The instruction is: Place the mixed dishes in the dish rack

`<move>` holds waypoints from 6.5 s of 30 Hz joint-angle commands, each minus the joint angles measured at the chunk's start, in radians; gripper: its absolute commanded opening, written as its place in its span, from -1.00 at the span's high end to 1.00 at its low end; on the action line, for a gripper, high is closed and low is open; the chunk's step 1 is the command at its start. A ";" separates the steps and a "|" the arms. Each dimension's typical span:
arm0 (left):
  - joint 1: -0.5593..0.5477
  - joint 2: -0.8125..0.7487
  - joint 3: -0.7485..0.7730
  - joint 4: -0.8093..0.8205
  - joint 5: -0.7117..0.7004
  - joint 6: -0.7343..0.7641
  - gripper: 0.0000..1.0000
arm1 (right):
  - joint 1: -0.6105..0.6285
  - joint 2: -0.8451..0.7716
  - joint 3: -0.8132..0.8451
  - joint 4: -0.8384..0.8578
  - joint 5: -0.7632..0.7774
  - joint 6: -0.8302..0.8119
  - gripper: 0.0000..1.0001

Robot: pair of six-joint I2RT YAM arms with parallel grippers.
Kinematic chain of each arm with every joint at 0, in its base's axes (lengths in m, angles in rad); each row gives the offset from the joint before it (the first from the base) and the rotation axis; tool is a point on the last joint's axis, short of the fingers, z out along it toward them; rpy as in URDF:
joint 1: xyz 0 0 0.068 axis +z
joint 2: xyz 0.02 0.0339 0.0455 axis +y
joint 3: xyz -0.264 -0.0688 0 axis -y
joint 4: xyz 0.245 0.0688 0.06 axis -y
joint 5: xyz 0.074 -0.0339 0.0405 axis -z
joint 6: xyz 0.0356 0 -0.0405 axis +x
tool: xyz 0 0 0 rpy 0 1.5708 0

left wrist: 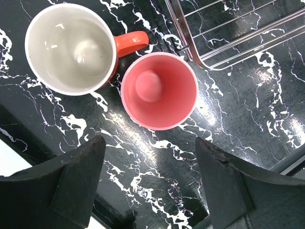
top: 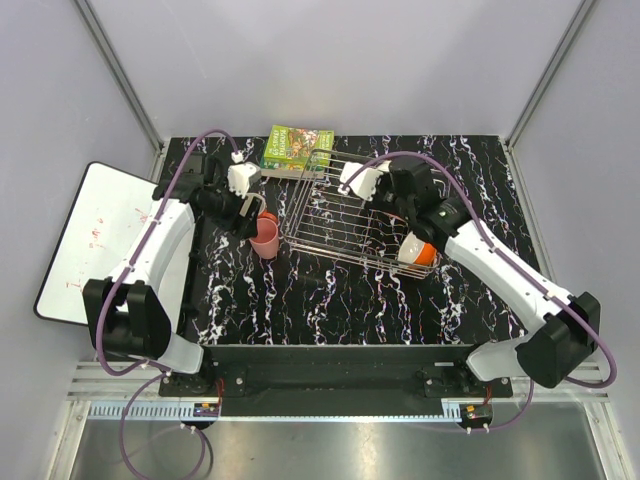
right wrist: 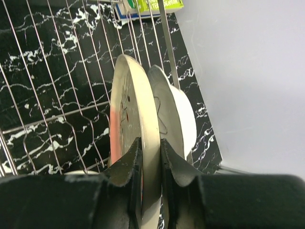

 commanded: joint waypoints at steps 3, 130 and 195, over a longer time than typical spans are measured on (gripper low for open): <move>0.001 -0.003 -0.008 0.033 0.015 0.011 -0.58 | 0.006 0.063 -0.021 0.079 -0.026 0.012 1.00; 0.104 -0.015 0.144 -0.070 -0.010 0.026 -0.64 | 0.266 0.269 -0.058 0.327 -0.005 0.851 -0.48; 0.113 0.327 0.174 0.251 -0.133 -0.209 -0.45 | 0.463 0.194 -0.221 0.137 0.248 1.047 -0.99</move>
